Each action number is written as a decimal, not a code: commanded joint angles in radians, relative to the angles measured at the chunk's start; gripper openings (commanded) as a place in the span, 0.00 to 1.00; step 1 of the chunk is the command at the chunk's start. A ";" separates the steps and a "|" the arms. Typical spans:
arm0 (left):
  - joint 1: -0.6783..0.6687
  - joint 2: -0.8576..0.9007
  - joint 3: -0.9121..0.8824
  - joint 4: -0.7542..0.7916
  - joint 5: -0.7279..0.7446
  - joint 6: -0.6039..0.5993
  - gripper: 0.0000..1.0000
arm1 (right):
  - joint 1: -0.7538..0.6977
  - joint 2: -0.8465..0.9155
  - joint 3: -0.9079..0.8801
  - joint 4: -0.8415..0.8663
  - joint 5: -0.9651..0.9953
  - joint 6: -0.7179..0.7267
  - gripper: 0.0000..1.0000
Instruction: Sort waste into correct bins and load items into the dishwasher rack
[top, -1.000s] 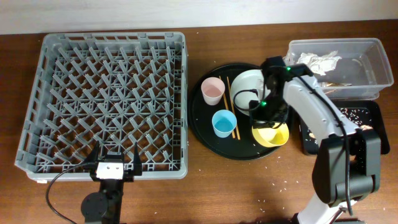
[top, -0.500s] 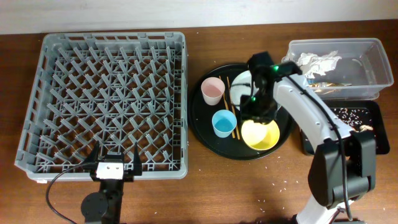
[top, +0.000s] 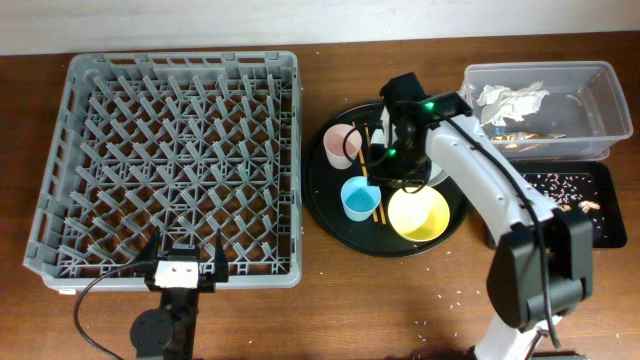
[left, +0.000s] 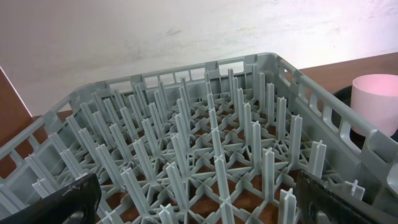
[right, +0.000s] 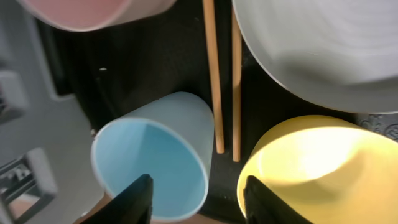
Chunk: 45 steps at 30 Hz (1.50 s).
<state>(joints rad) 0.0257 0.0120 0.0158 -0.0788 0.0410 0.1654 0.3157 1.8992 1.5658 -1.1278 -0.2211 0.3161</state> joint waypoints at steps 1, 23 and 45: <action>0.005 -0.006 -0.007 0.000 -0.003 0.016 1.00 | 0.005 0.048 -0.012 0.004 0.032 0.007 0.42; 0.005 0.164 0.348 -0.134 -0.003 -0.141 1.00 | -0.077 -0.150 0.092 -0.105 -0.035 -0.025 0.04; 0.001 1.458 0.999 -0.330 1.251 -0.559 1.00 | -0.257 -0.306 0.095 -0.048 -0.312 -0.077 0.04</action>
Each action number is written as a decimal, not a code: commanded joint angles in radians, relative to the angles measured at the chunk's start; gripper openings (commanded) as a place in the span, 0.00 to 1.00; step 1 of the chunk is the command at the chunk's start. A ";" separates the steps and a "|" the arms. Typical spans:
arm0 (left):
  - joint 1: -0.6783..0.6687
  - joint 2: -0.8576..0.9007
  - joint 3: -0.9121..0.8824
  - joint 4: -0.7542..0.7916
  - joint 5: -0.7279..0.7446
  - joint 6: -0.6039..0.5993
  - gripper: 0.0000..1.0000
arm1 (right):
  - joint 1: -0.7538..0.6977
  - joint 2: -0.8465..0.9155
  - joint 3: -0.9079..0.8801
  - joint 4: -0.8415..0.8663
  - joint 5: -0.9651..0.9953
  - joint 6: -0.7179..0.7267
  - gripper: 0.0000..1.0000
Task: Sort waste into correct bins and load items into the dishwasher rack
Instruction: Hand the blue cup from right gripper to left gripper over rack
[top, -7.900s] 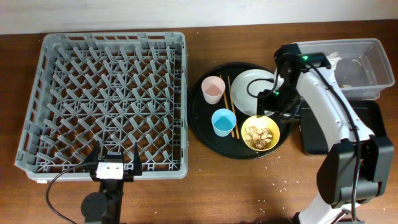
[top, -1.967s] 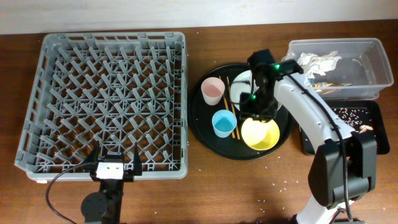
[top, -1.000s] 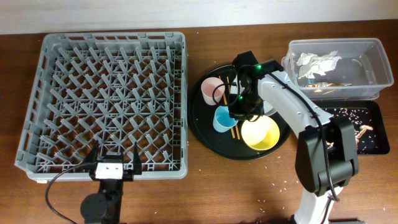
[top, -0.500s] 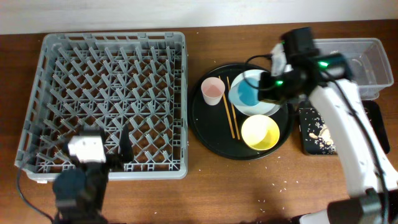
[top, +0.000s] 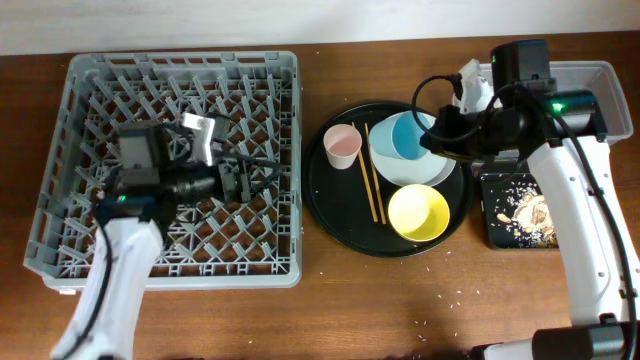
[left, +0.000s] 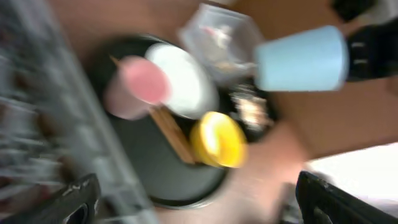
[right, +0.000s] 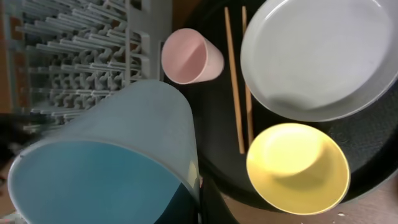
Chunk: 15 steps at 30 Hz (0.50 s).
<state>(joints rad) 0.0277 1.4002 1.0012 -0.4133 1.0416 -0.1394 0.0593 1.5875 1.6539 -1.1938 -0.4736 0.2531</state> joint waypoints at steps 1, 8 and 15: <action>-0.002 0.092 0.014 0.005 0.249 -0.320 1.00 | -0.001 0.008 0.003 0.032 -0.085 -0.014 0.04; -0.001 0.166 0.014 0.333 0.442 -0.621 0.97 | 0.003 0.038 -0.109 0.247 -0.435 -0.013 0.04; -0.001 0.166 0.014 0.488 0.394 -0.758 0.99 | 0.084 0.040 -0.247 0.540 -0.574 0.073 0.04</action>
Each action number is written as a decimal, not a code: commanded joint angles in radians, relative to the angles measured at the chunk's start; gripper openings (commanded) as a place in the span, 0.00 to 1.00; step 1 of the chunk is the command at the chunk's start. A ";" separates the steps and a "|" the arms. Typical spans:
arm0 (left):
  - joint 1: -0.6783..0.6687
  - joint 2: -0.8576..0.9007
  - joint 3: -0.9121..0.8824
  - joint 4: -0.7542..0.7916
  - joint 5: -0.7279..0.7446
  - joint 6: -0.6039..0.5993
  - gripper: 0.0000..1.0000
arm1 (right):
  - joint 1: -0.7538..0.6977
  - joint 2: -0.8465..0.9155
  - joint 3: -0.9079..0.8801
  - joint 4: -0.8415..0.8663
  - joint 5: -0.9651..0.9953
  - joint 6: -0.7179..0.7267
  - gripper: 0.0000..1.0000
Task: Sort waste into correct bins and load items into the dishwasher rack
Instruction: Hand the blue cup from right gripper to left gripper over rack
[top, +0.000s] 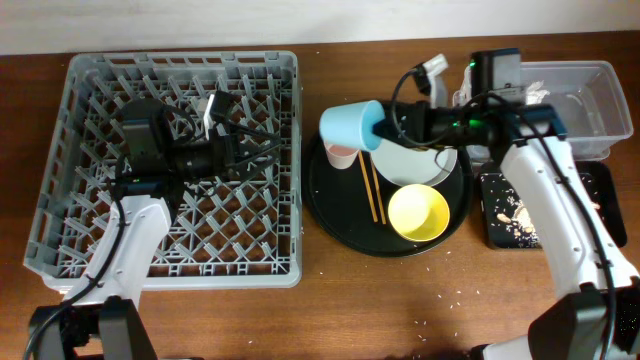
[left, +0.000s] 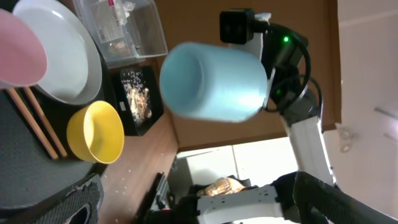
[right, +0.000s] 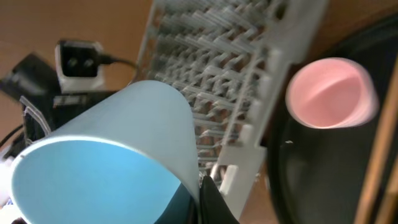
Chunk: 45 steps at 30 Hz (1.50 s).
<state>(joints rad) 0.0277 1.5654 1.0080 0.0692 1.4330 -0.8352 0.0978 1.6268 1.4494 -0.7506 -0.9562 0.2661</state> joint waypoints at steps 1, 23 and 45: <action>-0.001 0.001 0.007 0.005 0.003 -0.063 0.99 | 0.060 0.001 -0.050 0.135 -0.092 0.085 0.04; 0.016 0.001 0.008 0.207 0.035 -0.219 0.99 | 0.315 0.151 -0.051 0.546 -0.140 0.343 0.04; 0.056 0.000 0.008 0.523 0.106 -0.227 0.49 | 0.255 0.182 -0.051 0.513 -0.095 0.342 0.98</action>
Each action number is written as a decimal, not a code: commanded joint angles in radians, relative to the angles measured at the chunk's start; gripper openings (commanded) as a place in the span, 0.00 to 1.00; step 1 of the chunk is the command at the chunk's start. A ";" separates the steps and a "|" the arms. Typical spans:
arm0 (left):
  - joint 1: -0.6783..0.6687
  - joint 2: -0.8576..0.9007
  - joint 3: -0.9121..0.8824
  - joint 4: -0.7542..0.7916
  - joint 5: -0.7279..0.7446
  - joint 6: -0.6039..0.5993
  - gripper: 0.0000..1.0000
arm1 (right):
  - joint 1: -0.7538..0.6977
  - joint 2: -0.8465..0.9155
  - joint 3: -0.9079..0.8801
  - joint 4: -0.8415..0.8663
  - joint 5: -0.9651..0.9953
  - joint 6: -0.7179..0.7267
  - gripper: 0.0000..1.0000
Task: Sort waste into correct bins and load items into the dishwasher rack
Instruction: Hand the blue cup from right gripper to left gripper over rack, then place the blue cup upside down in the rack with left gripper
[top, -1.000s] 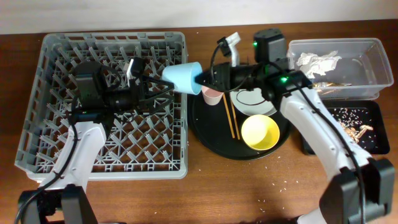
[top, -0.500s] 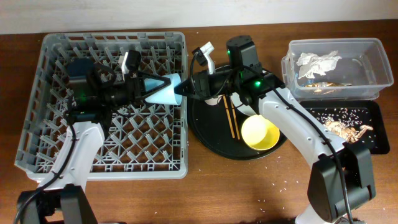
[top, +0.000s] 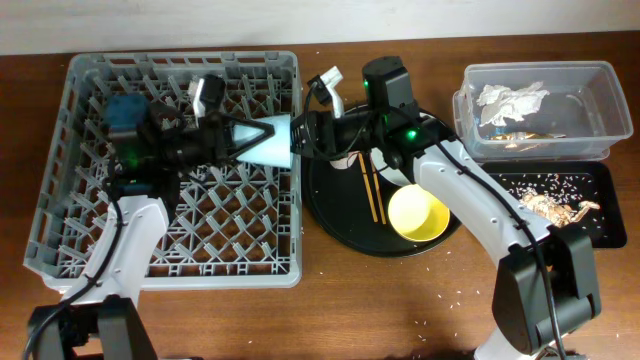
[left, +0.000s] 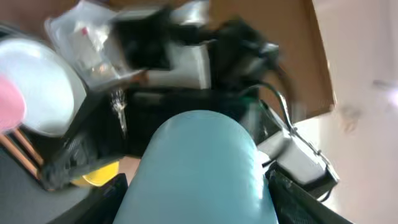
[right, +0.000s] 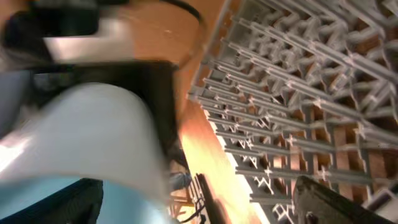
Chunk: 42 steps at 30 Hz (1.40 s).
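Note:
A light-blue cup (top: 266, 140) hangs on its side over the right edge of the grey dishwasher rack (top: 100, 235), narrow end to the left. My left gripper (top: 232, 138) is shut on it; in the left wrist view the cup (left: 199, 168) fills the gap between both fingers. My right gripper (top: 303, 134) stands open at the cup's wide end, with the blurred cup (right: 81, 143) near its left finger. Wooden chopsticks (top: 372, 195) and a yellow bowl (top: 418, 212) lie on the round black tray (top: 335, 215). The pink cup and white plate are mostly hidden under my right arm.
A clear bin (top: 600, 100) with crumpled paper stands at the back right. A flat black tray (top: 590, 225) with food scraps lies in front of it. Crumbs dot the wooden table near the front.
My right gripper carried the blue cup left to the rack's edge and has opened. My left gripper, open before, has come to the cup and shut on it.
The blue cup stood on the black tray with my right gripper open around it, and my left gripper rested at the rack's front. Then my right gripper held the cup lifted over the white plate, then near the pink cup. Now my left gripper holds it.

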<state>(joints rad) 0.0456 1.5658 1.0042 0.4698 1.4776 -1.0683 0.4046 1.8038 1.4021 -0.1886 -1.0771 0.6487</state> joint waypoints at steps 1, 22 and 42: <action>0.062 0.000 0.011 0.177 0.073 -0.010 0.49 | -0.085 0.005 -0.003 -0.101 0.043 -0.077 0.98; 0.140 0.007 0.049 -0.130 -0.586 0.130 0.45 | -0.367 -0.273 0.126 -0.818 0.622 -0.410 0.98; -0.264 0.013 0.594 -1.706 -1.312 0.947 0.45 | -0.367 -0.272 0.126 -0.851 0.671 -0.433 0.98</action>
<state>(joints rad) -0.1703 1.5776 1.5856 -1.1976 0.2535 -0.1944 0.0425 1.5398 1.5135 -1.0302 -0.4187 0.2317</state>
